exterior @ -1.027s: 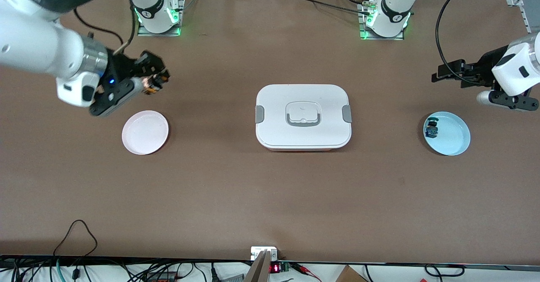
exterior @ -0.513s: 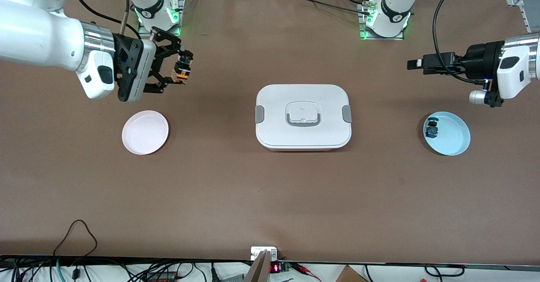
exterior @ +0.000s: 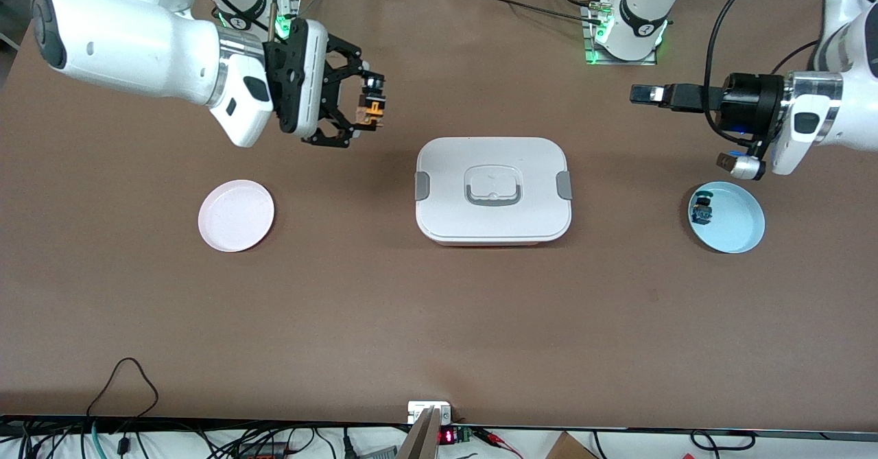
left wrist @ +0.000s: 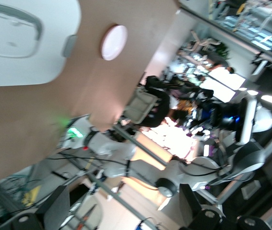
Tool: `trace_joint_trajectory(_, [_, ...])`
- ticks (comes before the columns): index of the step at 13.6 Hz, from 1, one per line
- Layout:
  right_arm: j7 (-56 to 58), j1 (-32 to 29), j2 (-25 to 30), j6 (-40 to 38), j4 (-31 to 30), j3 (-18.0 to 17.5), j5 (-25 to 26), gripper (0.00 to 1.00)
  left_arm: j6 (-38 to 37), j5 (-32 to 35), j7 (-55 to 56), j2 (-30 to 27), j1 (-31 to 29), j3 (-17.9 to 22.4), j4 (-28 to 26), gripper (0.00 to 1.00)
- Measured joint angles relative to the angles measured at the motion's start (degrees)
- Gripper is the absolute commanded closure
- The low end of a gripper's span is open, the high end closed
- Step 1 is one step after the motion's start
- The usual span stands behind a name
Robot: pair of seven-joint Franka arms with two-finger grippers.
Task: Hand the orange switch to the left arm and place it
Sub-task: 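Carry the switch over the box while the left gripper reaches toward it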
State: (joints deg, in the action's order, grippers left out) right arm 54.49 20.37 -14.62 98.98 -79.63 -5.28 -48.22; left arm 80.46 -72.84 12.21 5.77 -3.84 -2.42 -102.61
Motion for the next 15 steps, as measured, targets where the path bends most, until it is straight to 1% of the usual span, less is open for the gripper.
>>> trace_joint_trajectory(2, [6.95, 0.68, -0.41, 2.56, -0.51, -0.01, -6.27, 1.00, 5.74, -4.88, 0.03, -1.16, 0.10, -3.76, -3.46, 0.00])
trace_joint_trajectory(5, [23.00, 2.67, -2.45, 10.71, -3.36, -0.04, -14.82, 1.00, 14.86, -10.91, 0.66, -3.42, 0.24, -9.89, -7.40, 0.00])
trace_joint_trajectory(8, [34.36, 3.87, -4.75, 14.25, -6.02, -0.04, -24.17, 1.00, 24.28, -15.00, 1.60, -4.53, 0.25, -15.77, -7.93, 0.00])
trace_joint_trajectory(11, [38.65, 4.35, -5.50, 15.91, -7.16, -0.04, -31.74, 1.00, 34.06, -15.69, 1.86, -5.84, 0.30, -22.34, -8.02, 0.00])
trace_joint_trajectory(13, [40.50, 4.87, -5.65, 15.97, -7.57, -0.04, -37.20, 1.00, 37.76, -15.70, 0.01, -6.33, 0.32, -24.27, -8.10, 0.00])
trace_joint_trajectory(15, [40.97, 5.55, -5.93, 16.25, -7.94, -0.04, -39.85, 1.00, 38.43, -15.70, -2.61, -6.34, 0.10, -24.27, -8.19, 0.00])
